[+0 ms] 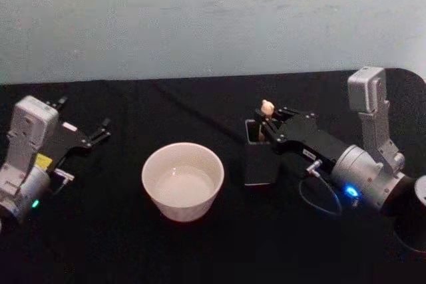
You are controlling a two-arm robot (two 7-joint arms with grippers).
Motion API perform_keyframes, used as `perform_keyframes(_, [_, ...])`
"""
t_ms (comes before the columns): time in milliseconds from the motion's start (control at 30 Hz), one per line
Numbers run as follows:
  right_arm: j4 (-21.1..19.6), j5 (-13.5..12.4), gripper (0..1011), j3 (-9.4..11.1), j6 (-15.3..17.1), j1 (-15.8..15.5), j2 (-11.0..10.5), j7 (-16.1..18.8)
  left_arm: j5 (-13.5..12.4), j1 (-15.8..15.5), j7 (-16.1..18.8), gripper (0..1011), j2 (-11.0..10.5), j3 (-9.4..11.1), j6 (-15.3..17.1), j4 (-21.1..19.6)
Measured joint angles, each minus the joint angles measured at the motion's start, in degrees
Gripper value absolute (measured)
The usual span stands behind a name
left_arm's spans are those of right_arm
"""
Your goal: Pick up the stirring spoon with one hand, stir inside the cup, then place it back in its original position.
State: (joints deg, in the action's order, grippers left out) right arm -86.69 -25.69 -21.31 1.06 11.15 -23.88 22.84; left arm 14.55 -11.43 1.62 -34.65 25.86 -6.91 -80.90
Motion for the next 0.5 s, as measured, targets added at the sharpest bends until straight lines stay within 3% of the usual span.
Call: perform_keyframes(500, [1.2, 0.3, 188, 0.9, 1.2, 0.2, 1.2, -0.7, 0.0, 0.0, 0.0, 1001, 0.0, 0.0, 0.0, 0.0])
